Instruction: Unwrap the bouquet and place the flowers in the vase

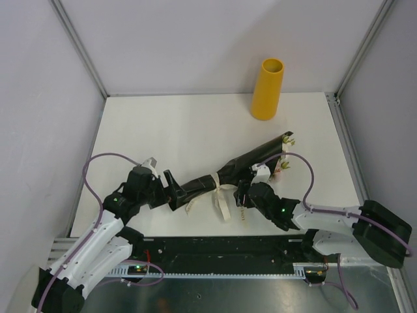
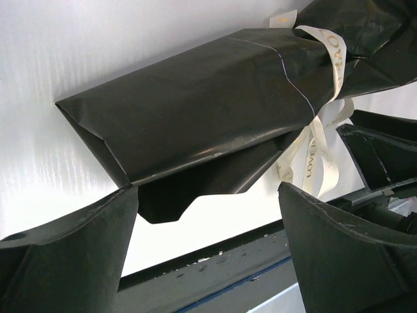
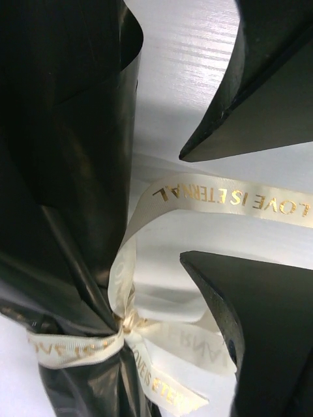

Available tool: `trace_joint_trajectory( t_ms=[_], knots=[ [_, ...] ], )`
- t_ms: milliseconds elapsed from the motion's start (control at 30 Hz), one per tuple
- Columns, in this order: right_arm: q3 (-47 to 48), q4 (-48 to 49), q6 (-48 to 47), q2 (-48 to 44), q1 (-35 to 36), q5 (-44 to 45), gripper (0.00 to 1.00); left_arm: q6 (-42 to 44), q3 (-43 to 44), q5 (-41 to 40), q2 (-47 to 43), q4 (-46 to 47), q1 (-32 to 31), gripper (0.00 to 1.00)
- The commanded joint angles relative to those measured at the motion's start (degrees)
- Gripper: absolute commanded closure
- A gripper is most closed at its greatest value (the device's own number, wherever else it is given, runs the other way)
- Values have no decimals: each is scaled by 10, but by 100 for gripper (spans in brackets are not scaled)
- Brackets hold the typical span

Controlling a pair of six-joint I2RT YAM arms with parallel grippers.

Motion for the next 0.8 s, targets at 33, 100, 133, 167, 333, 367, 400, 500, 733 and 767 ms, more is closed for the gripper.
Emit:
trace_joint_trajectory(
  t_ms=[33,100,133,167,333,367,400,500,733,767],
  knots=[
    [2,73,9,53,6,52,38,-29,-11,-5,-13,25,3,8],
    [3,77,12,64,9,60,38,-32,-13,-4,-14,26,3,9],
    [3,80,13,69,11,64,39,-32,-14,-5,-14,27,3,9],
    [3,82,14,74,13,67,40,-33,-14,-7,-15,28,3,10],
    [4,86,21,98,16,79,48,-37,-23,-16,-17,34,3,17],
    [4,85,25,102,17,82,49,-38,-25,-17,-18,35,3,19],
    [4,83,27,105,18,85,50,-39,-27,-17,-18,37,3,20],
    [6,70,38,110,19,99,56,-43,-32,-18,-18,41,3,26],
    [33,4,47,77,20,112,91,-46,-35,-15,-22,51,3,58],
    [35,-6,47,69,19,115,96,-47,-36,-15,-22,52,3,63]
  ],
)
